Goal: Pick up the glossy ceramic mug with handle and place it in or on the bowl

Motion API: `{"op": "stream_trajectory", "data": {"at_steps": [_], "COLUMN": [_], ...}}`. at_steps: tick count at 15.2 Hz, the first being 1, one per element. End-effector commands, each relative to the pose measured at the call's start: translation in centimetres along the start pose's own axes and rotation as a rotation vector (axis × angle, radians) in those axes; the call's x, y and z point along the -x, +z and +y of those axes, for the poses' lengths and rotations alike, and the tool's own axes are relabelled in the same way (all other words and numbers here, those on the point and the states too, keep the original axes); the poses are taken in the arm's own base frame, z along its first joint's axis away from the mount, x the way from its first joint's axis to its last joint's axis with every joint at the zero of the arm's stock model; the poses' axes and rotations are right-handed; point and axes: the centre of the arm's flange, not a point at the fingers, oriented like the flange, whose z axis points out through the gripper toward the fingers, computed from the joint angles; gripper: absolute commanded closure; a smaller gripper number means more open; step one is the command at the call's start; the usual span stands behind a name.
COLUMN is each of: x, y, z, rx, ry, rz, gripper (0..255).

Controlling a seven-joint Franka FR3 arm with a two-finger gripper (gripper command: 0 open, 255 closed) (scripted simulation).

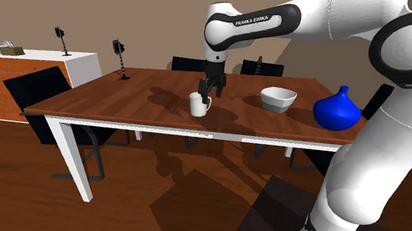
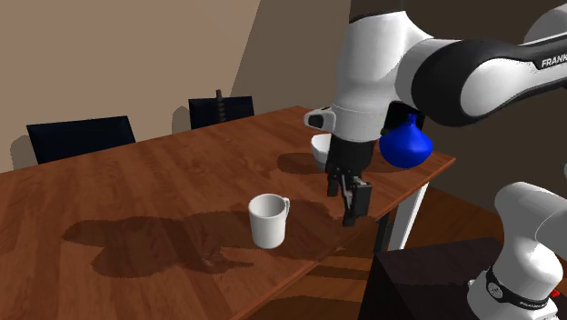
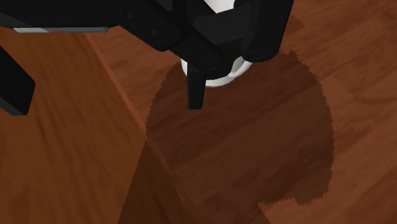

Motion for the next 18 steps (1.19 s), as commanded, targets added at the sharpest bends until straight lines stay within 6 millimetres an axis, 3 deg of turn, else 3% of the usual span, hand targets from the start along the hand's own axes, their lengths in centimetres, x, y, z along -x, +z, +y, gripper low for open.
{"op": "stream_trajectory", "data": {"at_steps": [1, 10, 18], "x": [-2.6, -13.5, -13.5], "y": [0.7, 3.3, 7.3], "z": [0.6, 2.9, 3.1], "rx": [0.014, 0.074, 0.074], "ry": [-0.012, -0.063, -0.063], "rz": [0.002, 0.006, 0.006], "gripper": [0, 0, 0]}}
